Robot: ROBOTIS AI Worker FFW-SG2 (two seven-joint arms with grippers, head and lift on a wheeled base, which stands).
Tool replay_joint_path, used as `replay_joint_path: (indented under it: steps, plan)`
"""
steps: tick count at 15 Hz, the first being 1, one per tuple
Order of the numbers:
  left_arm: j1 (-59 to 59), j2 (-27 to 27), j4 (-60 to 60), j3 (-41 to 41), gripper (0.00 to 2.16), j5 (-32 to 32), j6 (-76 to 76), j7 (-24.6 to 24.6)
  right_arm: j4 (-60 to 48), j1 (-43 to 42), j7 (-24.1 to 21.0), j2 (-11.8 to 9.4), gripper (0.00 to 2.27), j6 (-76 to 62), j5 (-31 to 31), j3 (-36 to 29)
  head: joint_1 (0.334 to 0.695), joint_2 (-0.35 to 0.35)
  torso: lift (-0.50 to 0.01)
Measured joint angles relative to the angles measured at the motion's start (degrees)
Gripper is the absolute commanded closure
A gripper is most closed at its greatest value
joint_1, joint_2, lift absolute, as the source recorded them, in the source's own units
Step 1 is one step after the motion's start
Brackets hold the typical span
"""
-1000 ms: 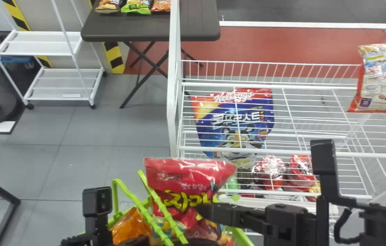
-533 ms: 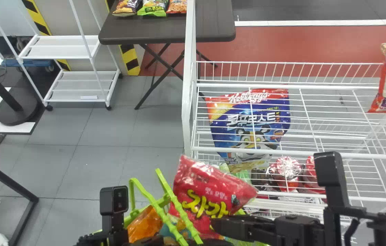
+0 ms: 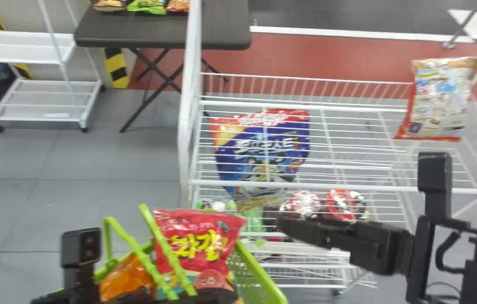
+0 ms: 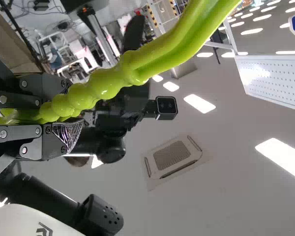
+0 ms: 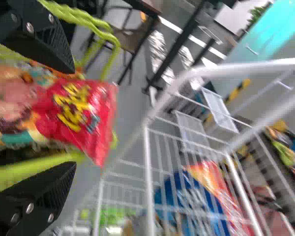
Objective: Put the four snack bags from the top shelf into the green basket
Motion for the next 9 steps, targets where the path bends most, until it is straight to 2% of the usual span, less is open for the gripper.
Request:
replay_joint_path:
  steps: [2, 3, 4, 6, 9]
  plan:
    - [-0.67, 0.24, 1.80, 0.31, 2.15, 3.25, -1.70, 0.00, 3.82, -3.42, 0.05, -0.10, 0.04, -1.12, 5.69, -3.62, 0.695, -0.265, 0.000]
    - [-1.01, 0.44, 2.66, 0.40, 2.15, 4.76, -2.46, 0.00, 6.12, -4.85, 0.05, -0.19, 0.04, -4.62, 9.41, -4.08, 0.695, -0.320, 0.000]
    - [-1.32, 0.62, 3.50, 0.51, 2.15, 6.06, -2.96, 0.00, 9.24, -6.75, 0.05, -0.28, 0.04, -10.77, 13.79, -4.26, 0.695, -0.342, 0.000]
    - [-1.66, 0.82, 4.50, 0.64, 2.15, 7.02, -3.16, 0.00, 16.51, -10.94, 0.05, -0.53, 0.04, -24.50, 21.36, -4.26, 0.695, -0.350, 0.000]
    - [-1.68, 0.88, 4.91, 0.92, 2.15, 7.15, -3.05, 0.00, 30.75, -18.23, -0.33, -1.98, 0.04, -44.49, 31.40, -3.65, 0.695, -0.350, 0.000]
